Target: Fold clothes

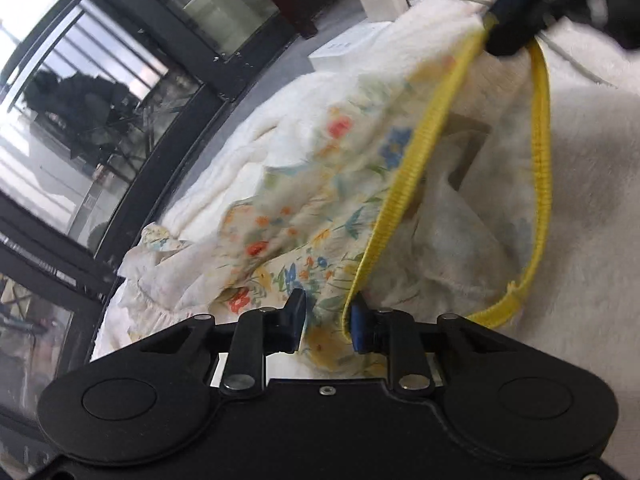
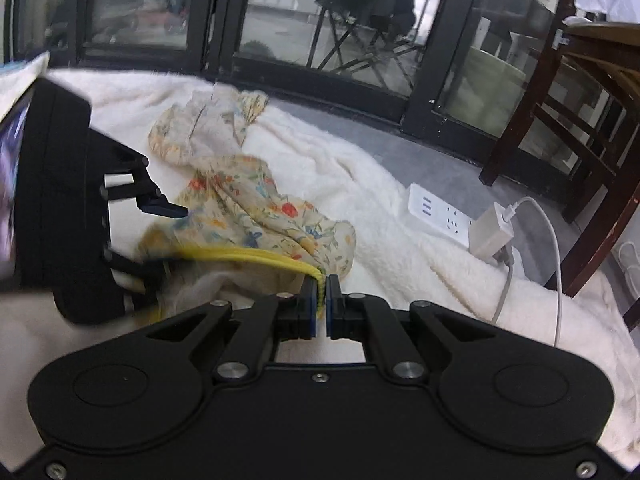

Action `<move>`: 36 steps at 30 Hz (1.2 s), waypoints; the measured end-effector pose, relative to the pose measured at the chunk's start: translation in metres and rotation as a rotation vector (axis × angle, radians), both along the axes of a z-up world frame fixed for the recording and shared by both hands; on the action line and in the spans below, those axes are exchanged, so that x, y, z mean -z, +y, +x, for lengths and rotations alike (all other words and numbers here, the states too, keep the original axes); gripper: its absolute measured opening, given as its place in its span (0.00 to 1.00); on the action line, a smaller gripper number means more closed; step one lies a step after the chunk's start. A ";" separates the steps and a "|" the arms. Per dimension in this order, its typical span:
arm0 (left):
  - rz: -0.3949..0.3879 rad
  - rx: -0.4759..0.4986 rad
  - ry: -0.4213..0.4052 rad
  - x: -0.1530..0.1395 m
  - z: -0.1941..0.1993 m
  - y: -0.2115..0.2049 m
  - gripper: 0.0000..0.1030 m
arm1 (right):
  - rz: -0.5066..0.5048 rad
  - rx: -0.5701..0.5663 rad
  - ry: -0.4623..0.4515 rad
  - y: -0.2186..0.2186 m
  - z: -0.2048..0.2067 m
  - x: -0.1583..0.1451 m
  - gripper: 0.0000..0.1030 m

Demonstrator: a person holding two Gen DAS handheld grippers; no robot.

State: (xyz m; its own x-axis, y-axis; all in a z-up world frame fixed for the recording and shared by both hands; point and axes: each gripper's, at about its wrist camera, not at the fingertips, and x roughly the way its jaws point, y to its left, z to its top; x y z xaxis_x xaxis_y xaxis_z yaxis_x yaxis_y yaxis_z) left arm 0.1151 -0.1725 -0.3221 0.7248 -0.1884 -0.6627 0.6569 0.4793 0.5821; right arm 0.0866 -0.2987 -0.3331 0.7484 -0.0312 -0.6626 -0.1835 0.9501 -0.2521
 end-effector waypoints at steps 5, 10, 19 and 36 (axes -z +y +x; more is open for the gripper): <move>-0.083 -0.055 -0.014 -0.018 -0.011 0.017 0.21 | -0.172 -0.073 0.009 0.021 -0.010 0.019 0.29; -0.145 -0.126 -0.021 -0.028 -0.008 0.028 0.21 | -0.190 -0.102 0.046 0.038 -0.010 0.031 0.34; -0.234 -0.343 0.066 -0.044 -0.004 0.058 0.21 | -0.162 -0.013 -0.045 0.047 0.000 0.018 0.03; -0.073 0.378 -0.236 -0.053 -0.028 0.043 0.59 | -0.314 -0.363 -0.302 0.124 -0.032 -0.004 0.03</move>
State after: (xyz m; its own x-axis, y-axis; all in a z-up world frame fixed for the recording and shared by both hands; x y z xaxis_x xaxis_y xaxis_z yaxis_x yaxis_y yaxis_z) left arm 0.0868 -0.1295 -0.2688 0.7258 -0.5090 -0.4627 0.6470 0.2765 0.7106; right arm 0.0546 -0.1748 -0.3286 0.9025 0.1026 -0.4183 -0.3607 0.7107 -0.6040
